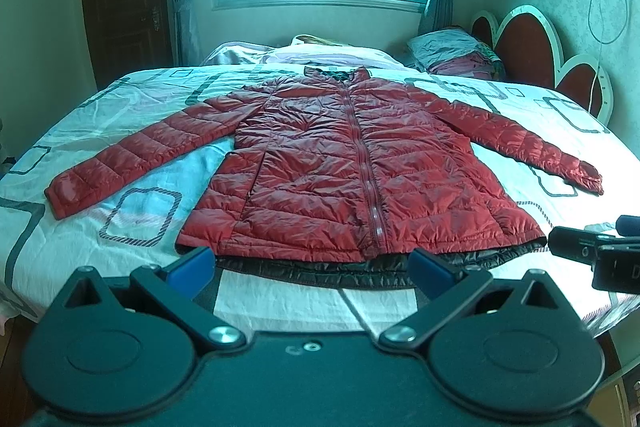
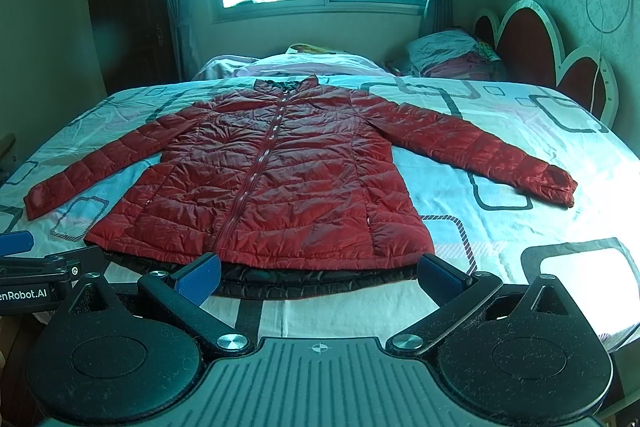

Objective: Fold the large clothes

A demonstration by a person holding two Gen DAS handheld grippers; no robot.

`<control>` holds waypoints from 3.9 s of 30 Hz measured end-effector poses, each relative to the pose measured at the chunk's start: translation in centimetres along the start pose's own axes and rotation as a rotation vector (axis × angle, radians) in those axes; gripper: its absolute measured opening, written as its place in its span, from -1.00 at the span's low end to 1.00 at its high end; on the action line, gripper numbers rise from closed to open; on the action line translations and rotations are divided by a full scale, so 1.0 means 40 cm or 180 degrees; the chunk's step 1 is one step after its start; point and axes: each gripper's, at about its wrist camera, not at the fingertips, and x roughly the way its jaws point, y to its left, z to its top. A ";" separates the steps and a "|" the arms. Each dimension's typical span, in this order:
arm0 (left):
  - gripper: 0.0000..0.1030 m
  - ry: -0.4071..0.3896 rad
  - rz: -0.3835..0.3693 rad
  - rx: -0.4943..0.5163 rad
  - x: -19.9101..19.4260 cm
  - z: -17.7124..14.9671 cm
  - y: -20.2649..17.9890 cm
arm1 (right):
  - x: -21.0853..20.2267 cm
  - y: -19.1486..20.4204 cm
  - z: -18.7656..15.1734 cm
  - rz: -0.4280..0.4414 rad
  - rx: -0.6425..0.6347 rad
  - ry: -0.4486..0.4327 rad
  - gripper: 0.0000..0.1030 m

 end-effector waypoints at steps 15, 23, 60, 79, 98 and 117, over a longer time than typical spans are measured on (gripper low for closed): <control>1.00 0.0002 0.0009 0.0017 0.002 0.003 -0.010 | 0.002 -0.003 0.003 0.0002 -0.0003 -0.0001 1.00; 1.00 0.0005 0.0009 0.0017 0.004 0.004 -0.010 | 0.002 -0.004 0.003 0.0004 0.0000 -0.0001 1.00; 0.99 0.0050 -0.0701 0.0127 0.308 0.211 0.004 | 0.228 -0.157 0.182 -0.0415 0.0751 -0.0221 1.00; 0.82 0.0061 -0.0649 0.0167 0.533 0.317 -0.073 | 0.344 -0.555 0.203 -0.1066 0.1874 -0.0440 0.99; 0.78 0.0373 -0.0645 0.0243 0.693 0.388 -0.306 | 0.524 -0.932 0.068 -0.0792 0.3306 -0.0301 -0.02; 0.72 0.0450 -0.0190 -0.0195 0.742 0.393 -0.112 | 0.557 -0.727 0.341 -0.0787 0.1491 -0.0656 -0.91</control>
